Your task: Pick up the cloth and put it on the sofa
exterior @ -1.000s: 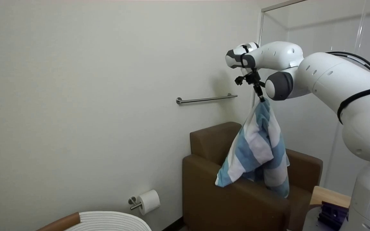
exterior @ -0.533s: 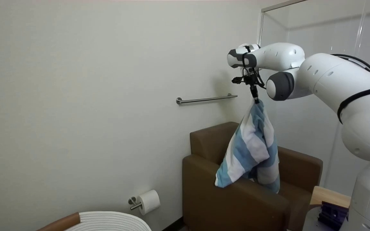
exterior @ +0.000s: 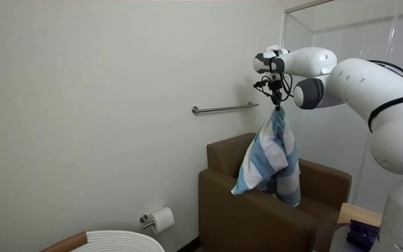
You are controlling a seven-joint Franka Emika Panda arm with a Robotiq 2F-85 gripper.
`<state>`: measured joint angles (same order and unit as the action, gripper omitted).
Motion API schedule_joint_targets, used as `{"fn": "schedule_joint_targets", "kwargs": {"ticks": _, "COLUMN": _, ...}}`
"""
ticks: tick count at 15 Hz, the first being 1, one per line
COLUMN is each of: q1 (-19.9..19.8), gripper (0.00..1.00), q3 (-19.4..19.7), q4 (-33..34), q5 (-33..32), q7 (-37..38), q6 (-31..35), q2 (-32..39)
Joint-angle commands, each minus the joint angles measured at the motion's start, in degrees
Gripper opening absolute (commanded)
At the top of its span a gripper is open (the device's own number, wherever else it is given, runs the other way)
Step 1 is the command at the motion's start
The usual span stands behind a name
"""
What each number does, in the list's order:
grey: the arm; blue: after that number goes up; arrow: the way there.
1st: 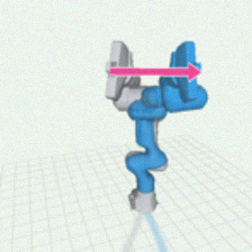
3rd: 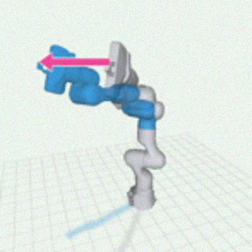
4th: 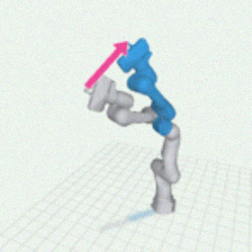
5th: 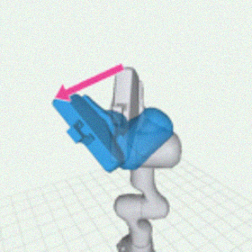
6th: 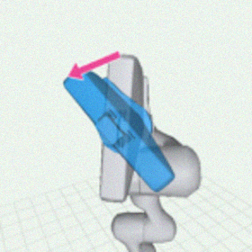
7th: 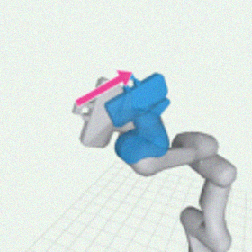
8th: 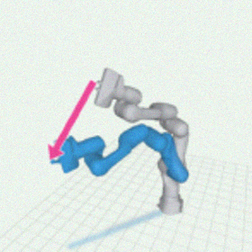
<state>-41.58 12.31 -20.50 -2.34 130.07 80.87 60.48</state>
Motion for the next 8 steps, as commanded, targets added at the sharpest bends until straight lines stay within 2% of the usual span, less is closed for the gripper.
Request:
{"fn": "schedule_joint_targets", "kwargs": {"ticks": 1, "q1": -1.1, "gripper": 0.07, "q3": -0.4, "q4": 0.0, "q5": 1.1, "q7": 7.6, "q6": 6.4, "q2": -0.3}}
{"fn": "schedule_joint_targets", "kwargs": {"ticks": 8, "q1": -1.3, "gripper": 0.07, "q3": 0.1, "q4": -0.6, "q5": 0.2, "q7": 17.4, "q6": 12.3, "q2": 1.0}}
